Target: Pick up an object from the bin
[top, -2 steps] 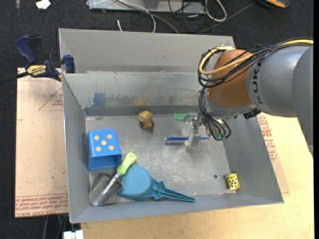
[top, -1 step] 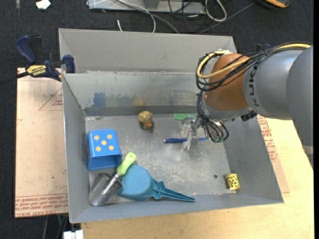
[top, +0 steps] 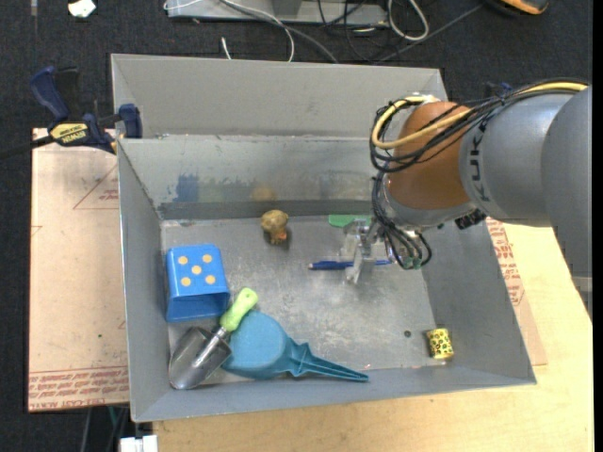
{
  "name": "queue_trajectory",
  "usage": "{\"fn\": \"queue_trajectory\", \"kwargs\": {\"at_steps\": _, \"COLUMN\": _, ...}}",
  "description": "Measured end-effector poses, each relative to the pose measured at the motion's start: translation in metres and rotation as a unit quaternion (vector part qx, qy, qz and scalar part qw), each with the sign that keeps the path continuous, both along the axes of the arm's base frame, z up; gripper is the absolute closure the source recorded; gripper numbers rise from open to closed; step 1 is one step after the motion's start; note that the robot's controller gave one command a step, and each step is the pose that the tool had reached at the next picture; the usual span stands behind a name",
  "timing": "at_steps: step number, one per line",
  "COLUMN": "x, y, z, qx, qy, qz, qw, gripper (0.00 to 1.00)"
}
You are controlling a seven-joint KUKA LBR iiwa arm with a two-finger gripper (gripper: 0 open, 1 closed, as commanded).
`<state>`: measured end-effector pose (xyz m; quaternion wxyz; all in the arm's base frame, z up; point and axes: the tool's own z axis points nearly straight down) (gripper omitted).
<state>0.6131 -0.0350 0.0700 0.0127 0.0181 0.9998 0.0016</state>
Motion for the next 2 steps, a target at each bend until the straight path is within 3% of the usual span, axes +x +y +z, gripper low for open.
{"fn": "queue_trajectory", "kwargs": {"at_steps": 2, "x": 0.0029, "y": -0.0055, "z": 0.0141, "qx": 0.0, "qy": -0.0009, "qz": 0.017, "qw": 0.9999, "gripper": 1.0}}
